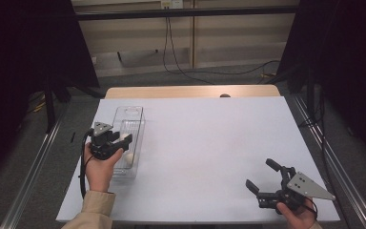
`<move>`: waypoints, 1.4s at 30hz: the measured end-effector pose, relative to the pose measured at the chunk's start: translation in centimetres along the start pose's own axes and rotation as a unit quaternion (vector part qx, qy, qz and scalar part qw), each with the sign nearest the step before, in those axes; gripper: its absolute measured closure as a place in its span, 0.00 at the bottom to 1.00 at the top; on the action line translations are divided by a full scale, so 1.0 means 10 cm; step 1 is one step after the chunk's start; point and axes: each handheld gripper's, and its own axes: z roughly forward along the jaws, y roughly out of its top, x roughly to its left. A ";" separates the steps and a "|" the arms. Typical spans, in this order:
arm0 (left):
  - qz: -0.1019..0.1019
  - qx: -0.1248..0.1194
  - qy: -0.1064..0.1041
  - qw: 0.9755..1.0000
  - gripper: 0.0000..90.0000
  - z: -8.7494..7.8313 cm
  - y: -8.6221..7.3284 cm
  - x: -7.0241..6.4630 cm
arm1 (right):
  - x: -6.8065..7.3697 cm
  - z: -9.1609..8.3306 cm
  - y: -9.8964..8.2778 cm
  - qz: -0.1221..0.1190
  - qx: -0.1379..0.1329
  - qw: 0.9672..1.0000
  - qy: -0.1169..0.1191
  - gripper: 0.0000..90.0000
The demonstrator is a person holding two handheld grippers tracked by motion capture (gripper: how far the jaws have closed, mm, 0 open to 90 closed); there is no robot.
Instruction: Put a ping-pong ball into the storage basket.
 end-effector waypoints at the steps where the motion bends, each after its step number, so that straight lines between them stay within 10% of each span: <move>1: -0.001 -0.002 -0.002 1.000 0.49 0.00 0.00 0.00 | 0.00 0.00 0.00 -0.001 0.001 1.000 0.000 0.02; 42: -0.007 -0.085 -0.045 0.995 0.10 -0.26 -0.32 -0.11 | 0.01 0.01 0.00 -0.001 0.001 1.000 0.000 0.02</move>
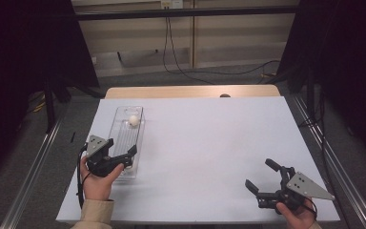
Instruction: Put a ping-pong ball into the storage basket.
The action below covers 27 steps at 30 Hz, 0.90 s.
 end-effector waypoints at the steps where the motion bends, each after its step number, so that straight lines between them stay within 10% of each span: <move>1: 0.002 -0.001 -0.003 1.000 0.09 -0.01 0.00 -0.01 | 0.00 0.00 0.00 0.000 0.000 1.000 0.000 0.02; 27: 0.019 -0.023 -0.028 0.999 0.05 -0.13 -0.14 -0.11 | 0.00 0.00 0.00 0.001 0.001 1.000 0.001 0.02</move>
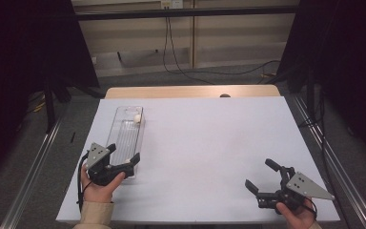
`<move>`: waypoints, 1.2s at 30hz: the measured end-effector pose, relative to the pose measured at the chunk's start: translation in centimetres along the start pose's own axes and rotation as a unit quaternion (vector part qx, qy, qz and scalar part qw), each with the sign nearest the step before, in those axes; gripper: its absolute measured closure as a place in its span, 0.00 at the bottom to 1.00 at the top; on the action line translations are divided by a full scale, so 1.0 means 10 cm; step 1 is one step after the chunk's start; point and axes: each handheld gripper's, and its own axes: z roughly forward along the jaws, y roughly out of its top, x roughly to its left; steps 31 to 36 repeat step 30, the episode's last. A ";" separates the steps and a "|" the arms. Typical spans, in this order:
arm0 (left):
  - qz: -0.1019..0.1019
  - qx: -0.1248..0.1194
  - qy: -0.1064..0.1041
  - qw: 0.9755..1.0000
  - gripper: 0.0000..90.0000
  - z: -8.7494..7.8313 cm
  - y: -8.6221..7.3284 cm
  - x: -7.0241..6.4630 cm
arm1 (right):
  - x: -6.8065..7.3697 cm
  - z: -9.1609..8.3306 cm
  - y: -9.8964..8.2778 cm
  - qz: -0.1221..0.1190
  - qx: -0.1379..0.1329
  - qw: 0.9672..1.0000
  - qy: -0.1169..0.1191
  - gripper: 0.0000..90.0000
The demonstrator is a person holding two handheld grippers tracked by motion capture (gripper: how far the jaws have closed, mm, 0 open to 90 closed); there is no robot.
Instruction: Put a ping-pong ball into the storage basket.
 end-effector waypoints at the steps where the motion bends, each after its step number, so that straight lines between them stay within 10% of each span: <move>1: 0.000 -0.002 -0.001 1.000 0.05 0.00 0.00 0.00 | 0.00 0.00 0.00 0.000 0.000 1.000 0.000 0.02; 36: -0.004 -0.021 -0.019 1.000 0.03 -0.11 -0.19 -0.08 | 0.00 0.00 0.00 -0.001 0.002 1.000 -0.001 0.02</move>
